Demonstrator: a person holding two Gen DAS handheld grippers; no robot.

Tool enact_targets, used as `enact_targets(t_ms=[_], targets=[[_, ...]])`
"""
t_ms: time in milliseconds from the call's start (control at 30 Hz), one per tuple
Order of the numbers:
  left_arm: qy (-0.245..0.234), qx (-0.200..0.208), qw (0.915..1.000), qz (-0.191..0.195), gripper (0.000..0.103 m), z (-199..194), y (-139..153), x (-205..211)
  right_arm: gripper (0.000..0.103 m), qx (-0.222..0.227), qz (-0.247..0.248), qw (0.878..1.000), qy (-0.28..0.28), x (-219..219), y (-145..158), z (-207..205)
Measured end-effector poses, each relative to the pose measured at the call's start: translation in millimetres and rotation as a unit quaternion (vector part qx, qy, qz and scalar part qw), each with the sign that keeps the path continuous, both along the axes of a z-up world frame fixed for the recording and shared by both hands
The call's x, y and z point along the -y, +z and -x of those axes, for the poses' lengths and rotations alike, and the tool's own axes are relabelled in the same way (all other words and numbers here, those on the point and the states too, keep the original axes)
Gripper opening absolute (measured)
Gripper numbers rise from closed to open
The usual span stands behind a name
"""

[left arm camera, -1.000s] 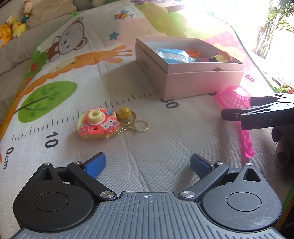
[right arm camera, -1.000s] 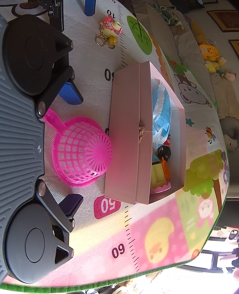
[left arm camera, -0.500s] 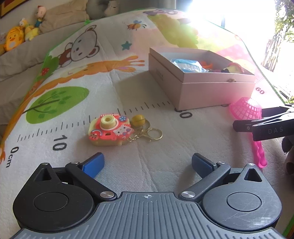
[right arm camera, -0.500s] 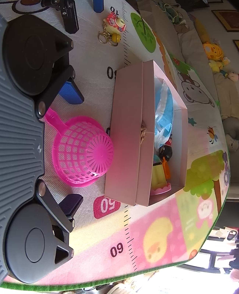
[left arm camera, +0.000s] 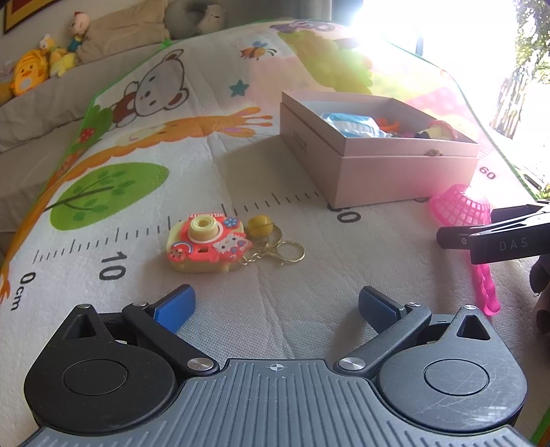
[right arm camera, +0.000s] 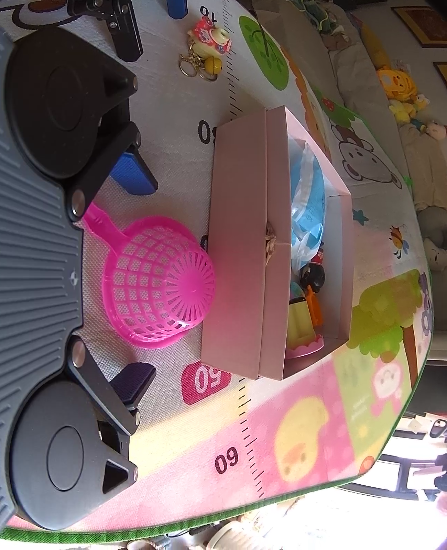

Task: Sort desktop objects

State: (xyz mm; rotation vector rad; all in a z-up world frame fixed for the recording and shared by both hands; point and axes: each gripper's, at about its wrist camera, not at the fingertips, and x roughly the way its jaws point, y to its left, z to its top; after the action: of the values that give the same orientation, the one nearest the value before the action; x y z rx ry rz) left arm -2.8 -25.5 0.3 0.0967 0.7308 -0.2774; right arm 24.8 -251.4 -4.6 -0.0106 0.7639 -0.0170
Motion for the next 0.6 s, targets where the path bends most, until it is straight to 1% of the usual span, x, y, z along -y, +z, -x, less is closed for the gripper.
enact_targets(t_ms=[167,267,333,600], targets=[[0.015,0.001,0.9999,0.002,0.103,3,1,-4,0.103,0.002,-0.002,1.000,-0.001,-1,0,1],[0.029,0.000,0.9990,0.033,0.103,2,2,-15,0.103,0.003,-0.002,1.000,-0.001,-1,0,1],[0.031,0.000,0.9986,0.043,0.103,1,2,-18,0.103,0.004,-0.003,1.000,-0.001,-1,0,2],[0.038,-0.001,0.9990,0.022,0.103,-1,1,-11,0.103,0.004,-0.007,1.000,0.001,1,0,4]])
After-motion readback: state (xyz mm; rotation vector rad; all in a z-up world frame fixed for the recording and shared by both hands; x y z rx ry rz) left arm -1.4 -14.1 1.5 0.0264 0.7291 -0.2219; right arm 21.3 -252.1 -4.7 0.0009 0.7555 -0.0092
